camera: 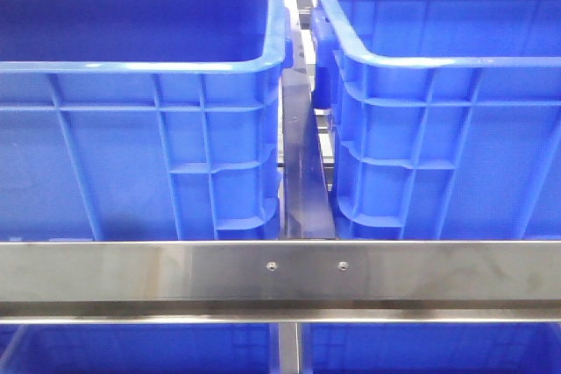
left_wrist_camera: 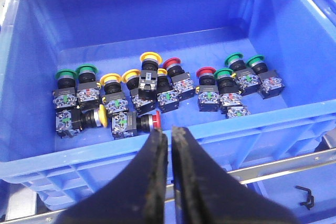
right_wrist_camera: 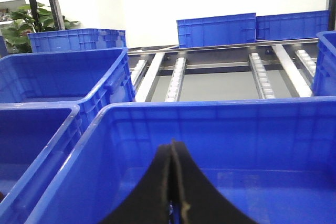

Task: Pick red and yellow buttons and place in box
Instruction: 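Move the left gripper back over the bin of push buttons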

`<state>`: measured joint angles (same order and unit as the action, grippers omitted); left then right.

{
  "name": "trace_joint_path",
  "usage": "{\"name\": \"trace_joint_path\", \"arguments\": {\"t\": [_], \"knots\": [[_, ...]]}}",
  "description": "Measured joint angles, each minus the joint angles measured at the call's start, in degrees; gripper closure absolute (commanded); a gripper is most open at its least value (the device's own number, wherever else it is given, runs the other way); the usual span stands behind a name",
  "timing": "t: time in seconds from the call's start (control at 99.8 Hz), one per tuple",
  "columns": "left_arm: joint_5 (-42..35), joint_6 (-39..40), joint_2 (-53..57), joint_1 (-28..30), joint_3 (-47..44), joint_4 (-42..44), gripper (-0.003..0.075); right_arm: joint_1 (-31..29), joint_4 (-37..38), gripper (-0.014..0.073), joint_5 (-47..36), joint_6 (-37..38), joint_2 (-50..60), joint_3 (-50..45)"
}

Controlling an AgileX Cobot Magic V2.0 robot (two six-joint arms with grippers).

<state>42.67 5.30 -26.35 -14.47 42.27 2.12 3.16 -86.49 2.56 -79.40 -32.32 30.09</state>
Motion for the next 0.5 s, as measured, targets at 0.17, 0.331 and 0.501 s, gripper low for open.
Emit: {"name": "trace_joint_path", "arguments": {"t": [0.17,0.331,0.501], "knots": [[0.0,0.0,0.0,0.0,0.0,0.0,0.0491,0.0,0.0,0.0661,0.2,0.0,0.0,0.0],[0.0,0.0,0.0,0.0,0.0,0.0,0.0311,0.0,0.0,0.0661,0.2,0.0,0.0,0.0],[-0.2,0.0,-0.2,0.0,0.0,0.0,0.0309,0.0,0.0,0.0661,0.3,0.0,0.0,0.0]]}}
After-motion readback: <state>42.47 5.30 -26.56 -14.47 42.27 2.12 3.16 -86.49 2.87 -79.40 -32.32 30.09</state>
